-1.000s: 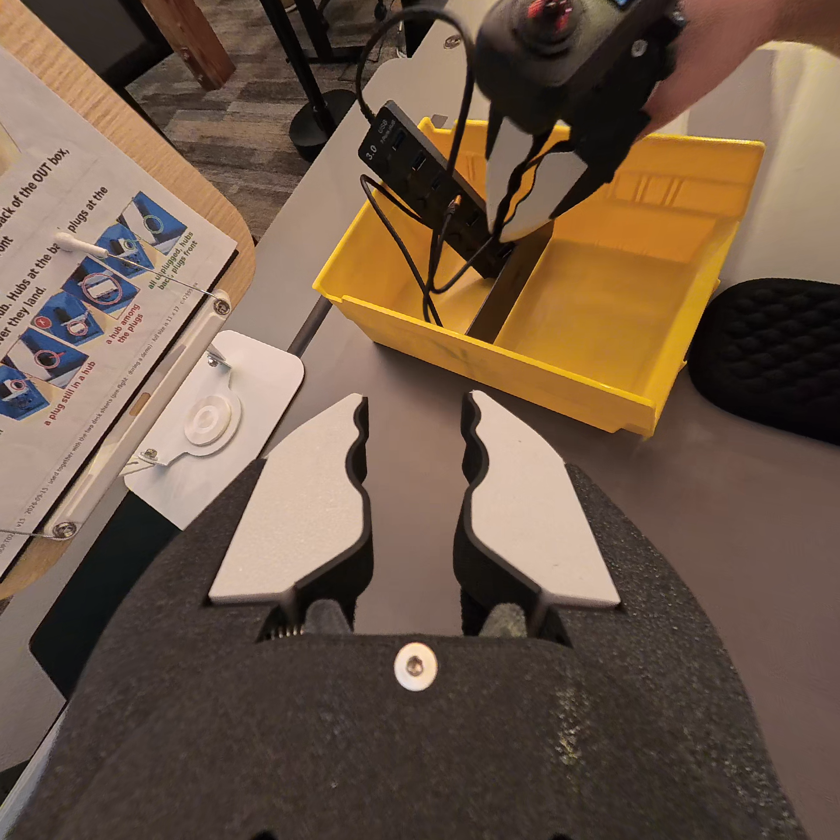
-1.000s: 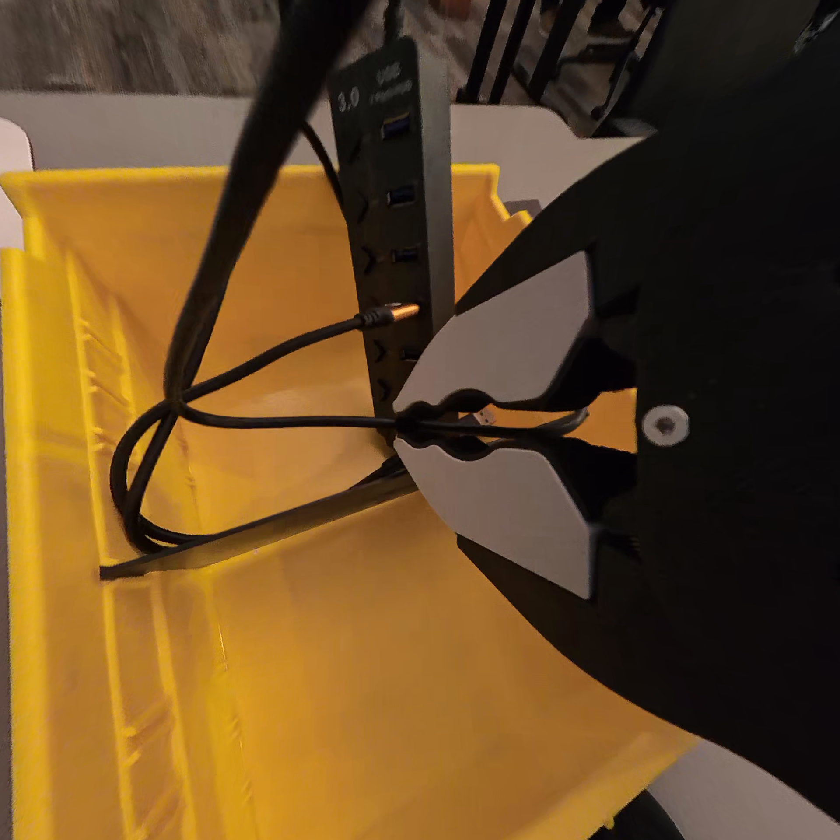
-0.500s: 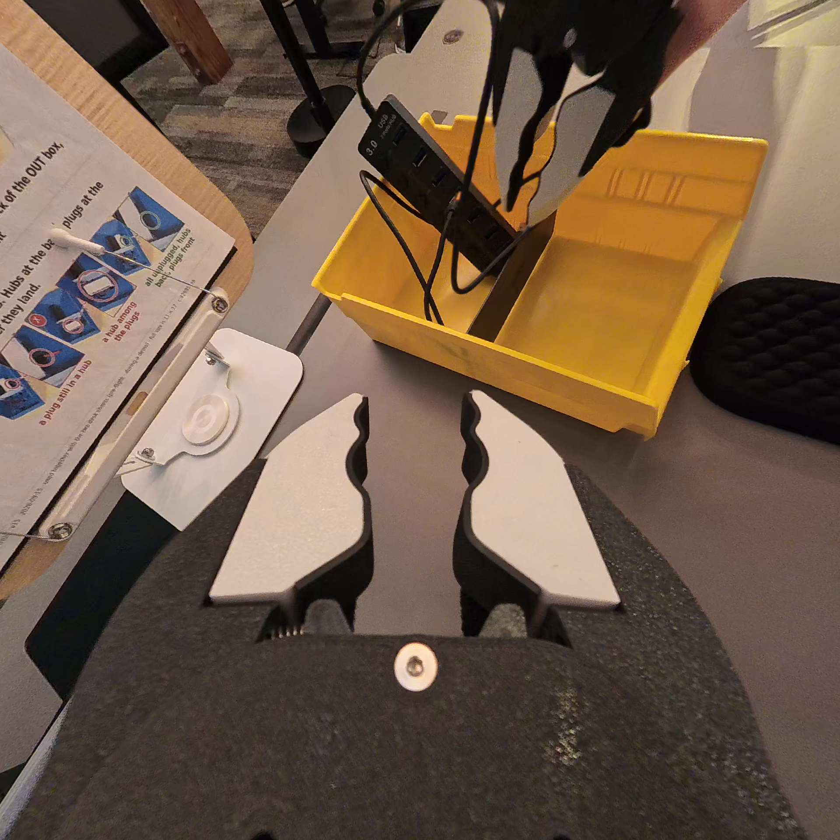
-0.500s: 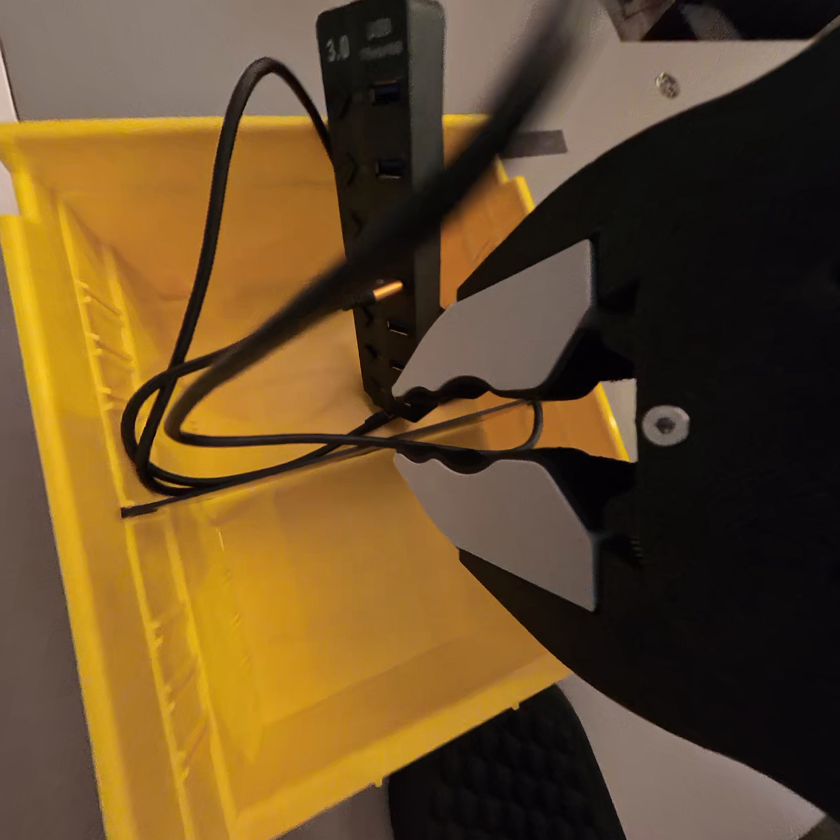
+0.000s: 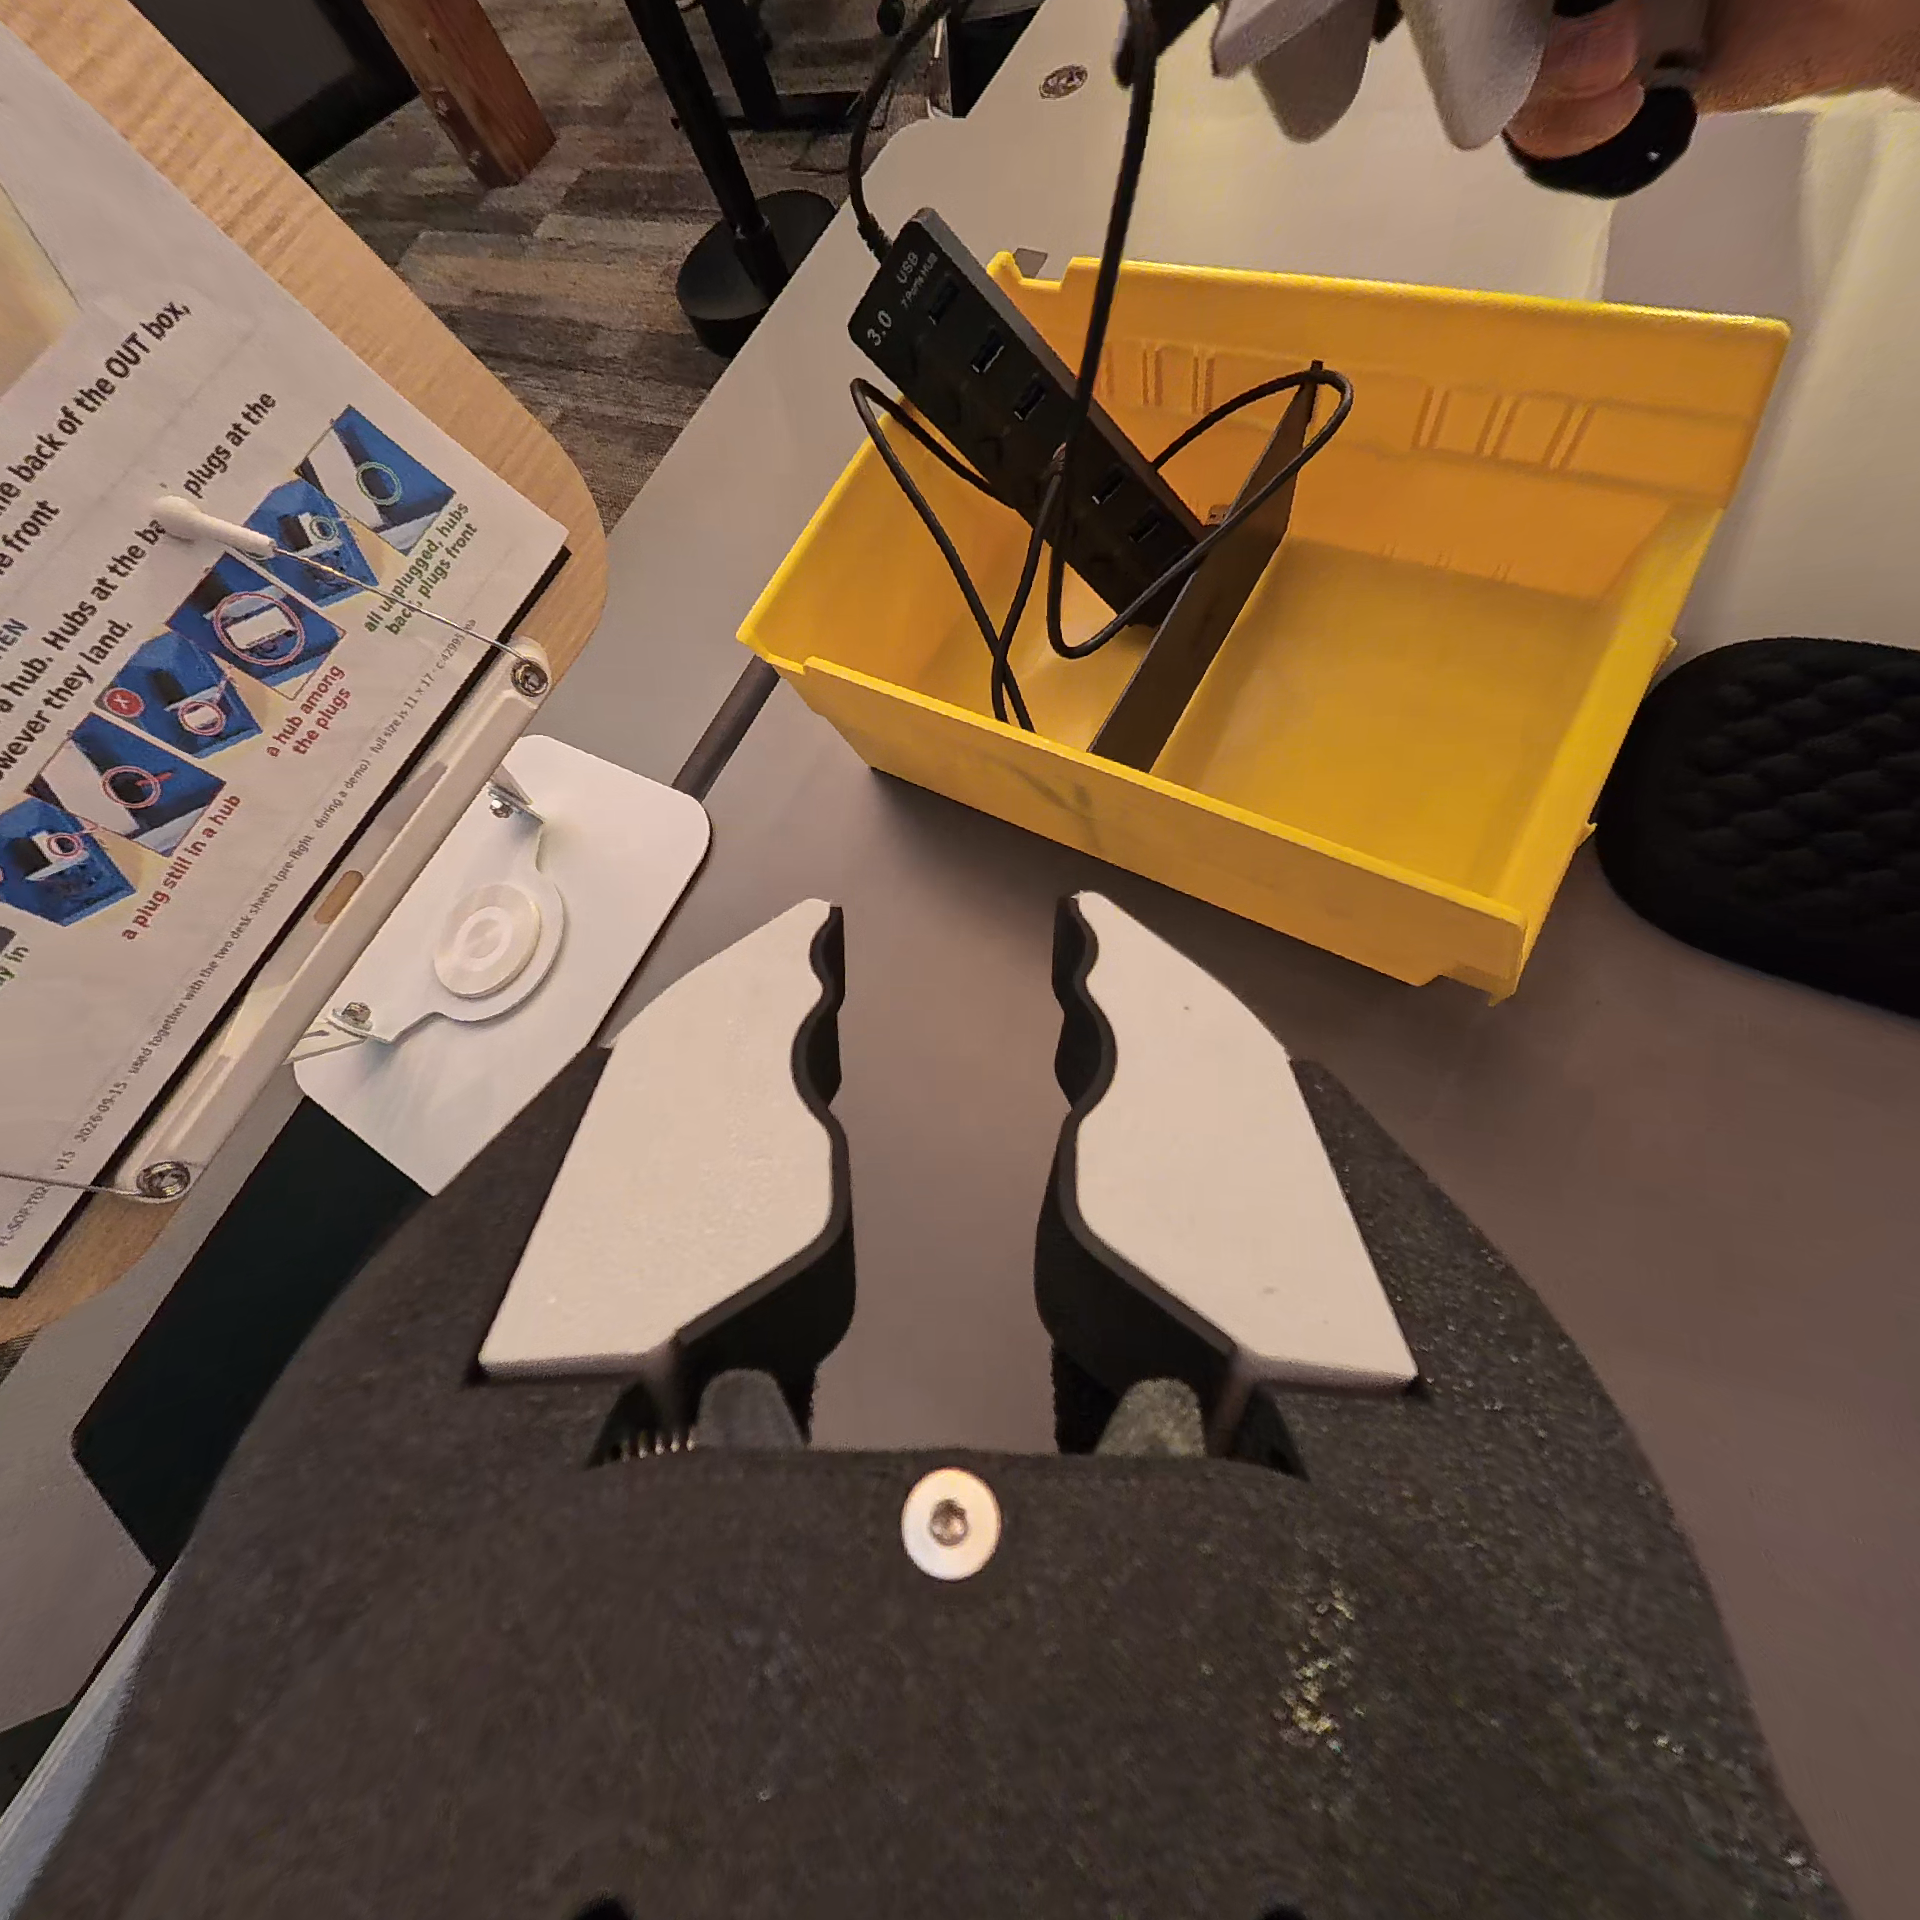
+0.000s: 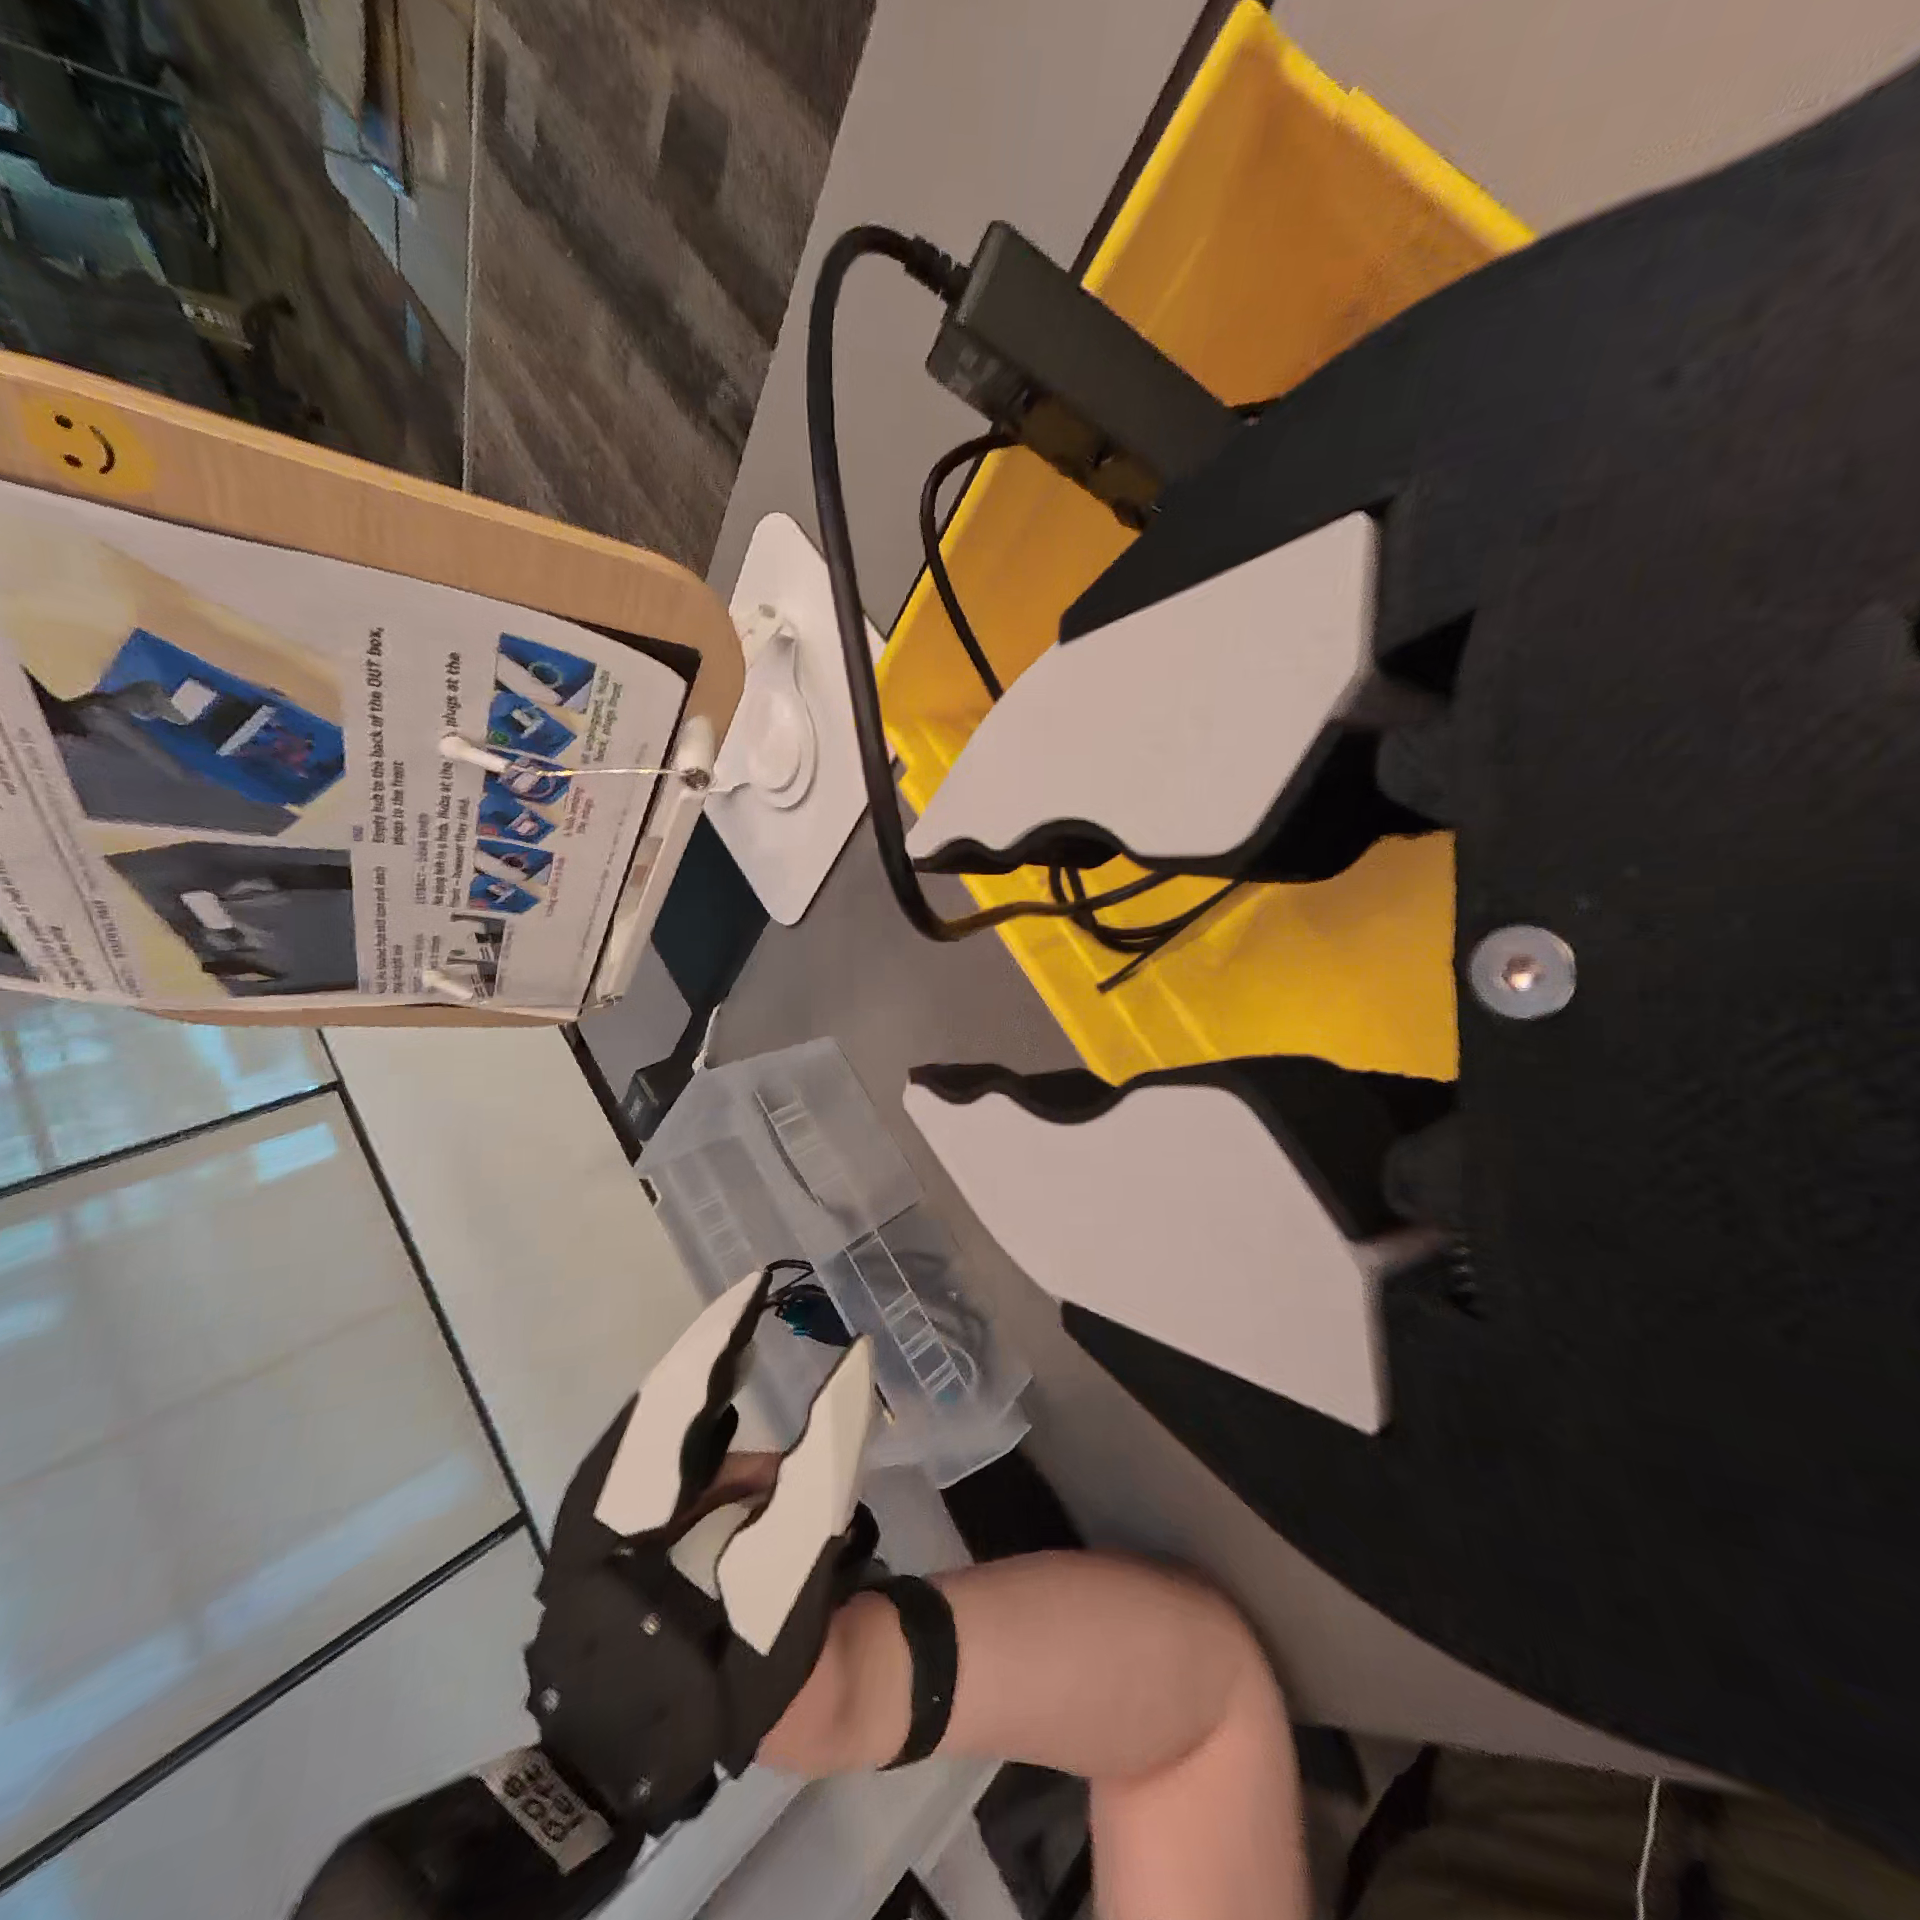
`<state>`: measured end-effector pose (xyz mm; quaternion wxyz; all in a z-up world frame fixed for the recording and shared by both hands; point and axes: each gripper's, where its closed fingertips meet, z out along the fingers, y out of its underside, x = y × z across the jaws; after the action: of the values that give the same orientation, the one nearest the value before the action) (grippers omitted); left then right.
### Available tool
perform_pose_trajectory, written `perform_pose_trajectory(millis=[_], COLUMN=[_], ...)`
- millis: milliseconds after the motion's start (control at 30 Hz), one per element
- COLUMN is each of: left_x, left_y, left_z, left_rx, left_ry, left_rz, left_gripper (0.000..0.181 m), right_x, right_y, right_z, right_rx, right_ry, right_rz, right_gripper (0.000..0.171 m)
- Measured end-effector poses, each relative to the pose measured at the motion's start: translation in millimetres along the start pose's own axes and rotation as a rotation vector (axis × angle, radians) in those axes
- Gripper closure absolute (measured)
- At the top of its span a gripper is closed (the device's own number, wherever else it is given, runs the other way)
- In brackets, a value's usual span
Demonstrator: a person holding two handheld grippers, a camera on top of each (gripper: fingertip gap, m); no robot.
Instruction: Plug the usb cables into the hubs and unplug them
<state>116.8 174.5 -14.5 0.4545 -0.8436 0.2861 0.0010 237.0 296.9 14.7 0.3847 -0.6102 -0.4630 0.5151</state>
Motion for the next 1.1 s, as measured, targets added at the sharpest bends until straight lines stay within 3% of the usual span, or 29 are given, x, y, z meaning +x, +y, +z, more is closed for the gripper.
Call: perform_pose_trajectory(millis=[67,200,333,433,533,667,800,967,1100], left_x=[-0.7,-2.2,-2.8,-3.1,-3.1,-2.7,-2.1,-0.1,1.8], left_y=[-1.0,-1.1,0.1,-0.6,-0.5,-0.8,-0.8,-0.2,-1.0], left_z=[-0.8,-1.0,-0.6,-1.2,-1.2,-1.8,-1.3,-0.1,0.0], left_rx=[0.006,0.010,0.006,0.010,0.010,0.011,0.009,-0.001,-0.001], left_ry=[0.000,0.001,0.002,0.001,0.001,0.000,0.002,0.002,0.004], left_rz=[-0.003,-0.009,-0.011,-0.011,-0.011,-0.009,-0.007,0.004,0.009], left_gripper=[0.143,0.143,0.143,0.143,0.143,0.143,0.143,0.143,0.143], right_x=[1.1,6.0,6.5,4.1,8.5,6.2,6.0,17.9,17.9], right_y=[1.5,3.2,2.1,2.6,5.0,11.5,30.0,76.7,96.1], right_z=[3.5,6.6,7.9,10.8,12.9,16.1,23.9,35.4,48.2], right_rx=[-0.017,-0.042,-0.036,-0.039,-0.044,-0.081,-0.214,-0.534,-0.620], right_ry=[0.003,0.020,-0.006,-0.027,0.006,0.012,0.068,0.176,0.154], right_rz=[0.025,0.040,0.089,0.141,0.151,0.122,0.003,-0.171,-0.129], right_gripper=[0.136,0.165,0.166,0.152,0.165,0.166,0.166,0.165,0.165])
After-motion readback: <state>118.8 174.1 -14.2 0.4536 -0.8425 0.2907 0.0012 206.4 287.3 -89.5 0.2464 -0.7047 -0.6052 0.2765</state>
